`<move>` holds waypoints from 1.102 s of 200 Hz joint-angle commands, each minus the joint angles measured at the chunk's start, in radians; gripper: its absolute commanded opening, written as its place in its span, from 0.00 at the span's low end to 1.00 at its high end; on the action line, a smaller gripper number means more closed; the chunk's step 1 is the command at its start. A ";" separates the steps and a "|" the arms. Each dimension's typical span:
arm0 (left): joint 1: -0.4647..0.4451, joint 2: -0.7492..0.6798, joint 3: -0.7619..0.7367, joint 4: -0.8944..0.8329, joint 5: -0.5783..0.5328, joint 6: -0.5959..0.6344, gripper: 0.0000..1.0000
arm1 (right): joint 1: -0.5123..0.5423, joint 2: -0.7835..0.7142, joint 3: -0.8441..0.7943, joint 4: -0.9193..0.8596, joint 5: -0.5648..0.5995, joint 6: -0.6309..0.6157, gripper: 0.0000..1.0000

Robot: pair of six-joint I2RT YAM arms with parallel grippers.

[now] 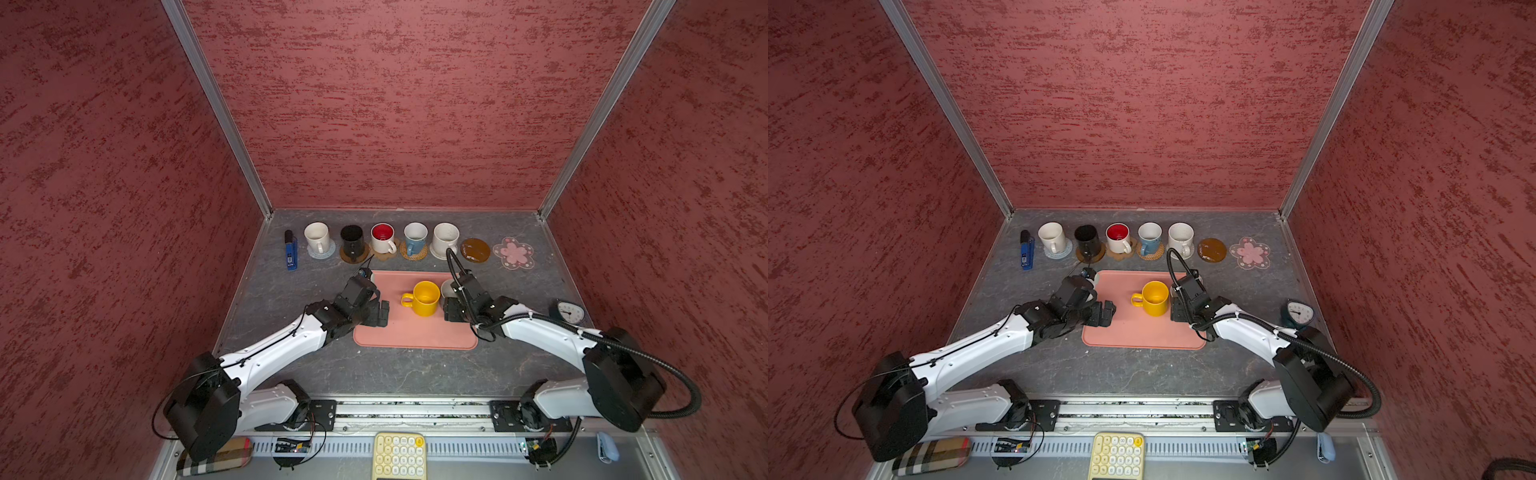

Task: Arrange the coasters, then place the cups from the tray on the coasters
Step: 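Lower the right gripper onto the lavender mug and grasp its rim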

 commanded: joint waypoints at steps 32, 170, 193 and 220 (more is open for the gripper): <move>0.014 -0.028 0.024 -0.030 -0.005 0.018 0.99 | -0.013 0.011 0.030 0.042 -0.019 -0.036 0.51; 0.014 -0.050 0.027 -0.050 -0.016 0.015 0.99 | -0.017 0.051 0.057 0.056 -0.035 -0.063 0.05; 0.015 -0.053 0.025 -0.054 -0.016 0.014 0.99 | -0.018 0.049 0.057 0.058 -0.033 -0.066 0.00; 0.012 -0.077 0.021 -0.062 -0.026 0.014 1.00 | -0.018 0.032 0.061 0.055 -0.035 -0.073 0.00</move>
